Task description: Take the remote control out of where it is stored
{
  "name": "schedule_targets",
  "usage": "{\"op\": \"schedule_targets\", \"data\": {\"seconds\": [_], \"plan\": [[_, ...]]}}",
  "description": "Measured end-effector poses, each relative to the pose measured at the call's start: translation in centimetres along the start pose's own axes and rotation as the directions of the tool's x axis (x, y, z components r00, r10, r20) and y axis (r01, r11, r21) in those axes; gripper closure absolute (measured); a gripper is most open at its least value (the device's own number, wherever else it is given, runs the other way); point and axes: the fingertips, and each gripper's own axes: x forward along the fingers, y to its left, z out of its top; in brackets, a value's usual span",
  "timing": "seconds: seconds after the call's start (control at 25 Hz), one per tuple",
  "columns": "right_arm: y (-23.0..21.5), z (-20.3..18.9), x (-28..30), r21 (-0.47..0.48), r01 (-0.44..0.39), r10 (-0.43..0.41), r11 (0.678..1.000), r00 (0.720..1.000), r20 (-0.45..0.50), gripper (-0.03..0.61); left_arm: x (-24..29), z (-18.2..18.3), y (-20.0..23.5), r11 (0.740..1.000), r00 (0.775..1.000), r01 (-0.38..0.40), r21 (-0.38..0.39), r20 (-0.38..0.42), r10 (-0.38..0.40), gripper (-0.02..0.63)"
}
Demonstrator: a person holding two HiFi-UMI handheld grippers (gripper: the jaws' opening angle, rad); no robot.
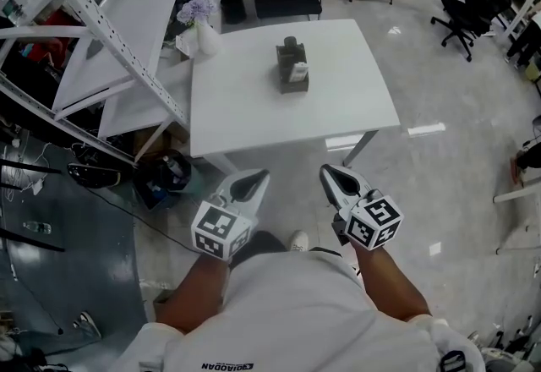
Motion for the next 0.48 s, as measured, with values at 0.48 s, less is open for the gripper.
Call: {"op": "schedule_targets", "data": {"seconds": [0.48], "plan": [[-2.0, -0.2, 1.6, 0.010, -0.005, 0.005, 1.000, 1.000, -0.019, 0.572, 2.3, -0.2, 1.2, 1.000, 0.999, 0.009, -0.008, -0.031, -0.009, 0.612]]}}
